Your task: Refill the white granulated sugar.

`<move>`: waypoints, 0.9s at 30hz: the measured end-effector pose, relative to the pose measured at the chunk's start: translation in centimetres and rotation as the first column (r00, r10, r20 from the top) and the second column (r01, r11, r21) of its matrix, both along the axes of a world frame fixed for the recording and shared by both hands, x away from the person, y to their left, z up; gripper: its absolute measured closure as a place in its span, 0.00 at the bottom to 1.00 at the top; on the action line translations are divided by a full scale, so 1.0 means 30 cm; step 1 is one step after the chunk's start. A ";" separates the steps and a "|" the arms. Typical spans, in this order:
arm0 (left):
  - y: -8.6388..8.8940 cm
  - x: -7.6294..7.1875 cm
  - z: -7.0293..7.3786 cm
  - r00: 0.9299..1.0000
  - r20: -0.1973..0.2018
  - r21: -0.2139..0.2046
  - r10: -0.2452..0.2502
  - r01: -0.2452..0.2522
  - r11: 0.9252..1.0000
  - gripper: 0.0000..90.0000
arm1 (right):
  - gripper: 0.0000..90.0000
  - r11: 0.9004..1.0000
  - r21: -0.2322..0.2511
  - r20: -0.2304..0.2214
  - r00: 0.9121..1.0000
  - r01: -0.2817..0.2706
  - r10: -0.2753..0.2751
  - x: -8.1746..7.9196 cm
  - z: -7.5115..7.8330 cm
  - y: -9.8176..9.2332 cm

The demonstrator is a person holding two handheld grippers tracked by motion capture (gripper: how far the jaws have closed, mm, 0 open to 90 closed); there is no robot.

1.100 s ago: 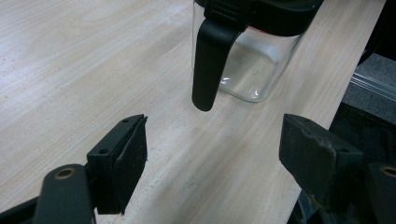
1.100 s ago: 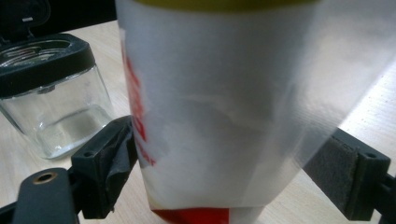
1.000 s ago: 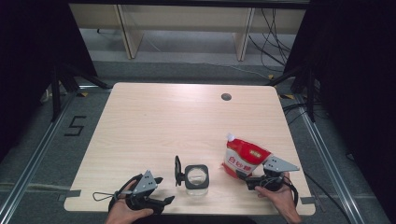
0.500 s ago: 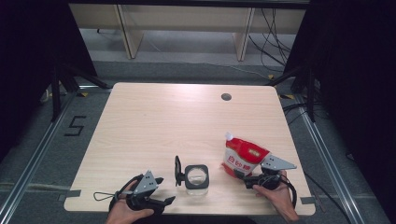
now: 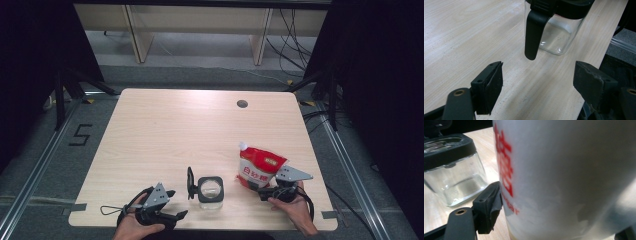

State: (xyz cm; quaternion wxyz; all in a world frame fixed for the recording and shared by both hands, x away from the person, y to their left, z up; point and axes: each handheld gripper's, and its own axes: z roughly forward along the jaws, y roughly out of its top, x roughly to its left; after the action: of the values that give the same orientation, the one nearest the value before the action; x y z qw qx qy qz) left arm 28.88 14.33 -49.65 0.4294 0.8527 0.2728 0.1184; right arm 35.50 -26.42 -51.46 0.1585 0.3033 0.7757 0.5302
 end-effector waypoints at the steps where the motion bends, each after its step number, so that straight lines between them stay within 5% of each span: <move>1: -0.004 -0.002 -0.002 1.000 -0.004 -0.019 0.009 -0.009 1.000 0.26 | 0.28 1.000 -0.015 0.039 0.999 0.000 0.001 0.010 0.000 -0.004; 2: -0.004 -0.002 -0.002 1.000 -0.004 -0.019 0.009 -0.009 1.000 0.26 | 0.28 1.000 -0.015 0.039 0.999 0.000 0.001 0.010 0.000 -0.004; 3: -0.005 -0.003 -0.003 1.000 -0.006 -0.023 0.009 -0.009 1.000 0.26 | 0.28 1.000 0.004 -0.012 1.000 0.015 -0.015 -0.002 0.001 0.002; 7: -0.005 -0.003 -0.002 1.000 -0.008 -0.021 0.008 -0.008 1.000 0.26 | 0.28 1.000 0.007 -0.044 0.999 -0.002 0.003 -0.004 0.005 0.003; 10: -0.006 -0.003 -0.002 1.000 -0.008 -0.022 0.008 -0.008 1.000 0.26 | 0.28 1.000 0.009 0.004 1.000 -0.022 0.022 0.013 0.001 0.001; 14: -0.008 -0.004 -0.003 1.000 -0.011 -0.028 0.010 -0.011 1.000 0.26 | 0.28 1.000 -0.002 -0.019 1.000 -0.010 0.010 0.013 0.001 0.005; 23: -0.009 -0.005 -0.003 1.000 -0.015 -0.032 0.016 -0.017 0.999 0.26 | 0.30 0.998 -0.062 0.041 0.999 -0.028 0.031 0.031 0.002 0.014; 25: -0.007 -0.004 -0.003 1.000 -0.014 -0.026 0.013 -0.013 1.000 0.26 | 0.30 0.999 -0.037 -0.003 1.000 -0.021 0.021 0.023 0.003 0.018; 27: -0.008 -0.004 -0.003 1.000 -0.012 -0.030 0.013 -0.014 0.999 0.26 | 0.30 0.998 -0.043 0.038 0.999 -0.037 0.039 0.034 0.002 0.016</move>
State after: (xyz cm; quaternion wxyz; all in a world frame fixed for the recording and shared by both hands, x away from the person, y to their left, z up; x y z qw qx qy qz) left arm 28.75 14.09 -49.74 0.4399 0.8449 0.2830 0.1121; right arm 36.51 -25.93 -51.39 0.1700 0.2747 0.7890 0.5226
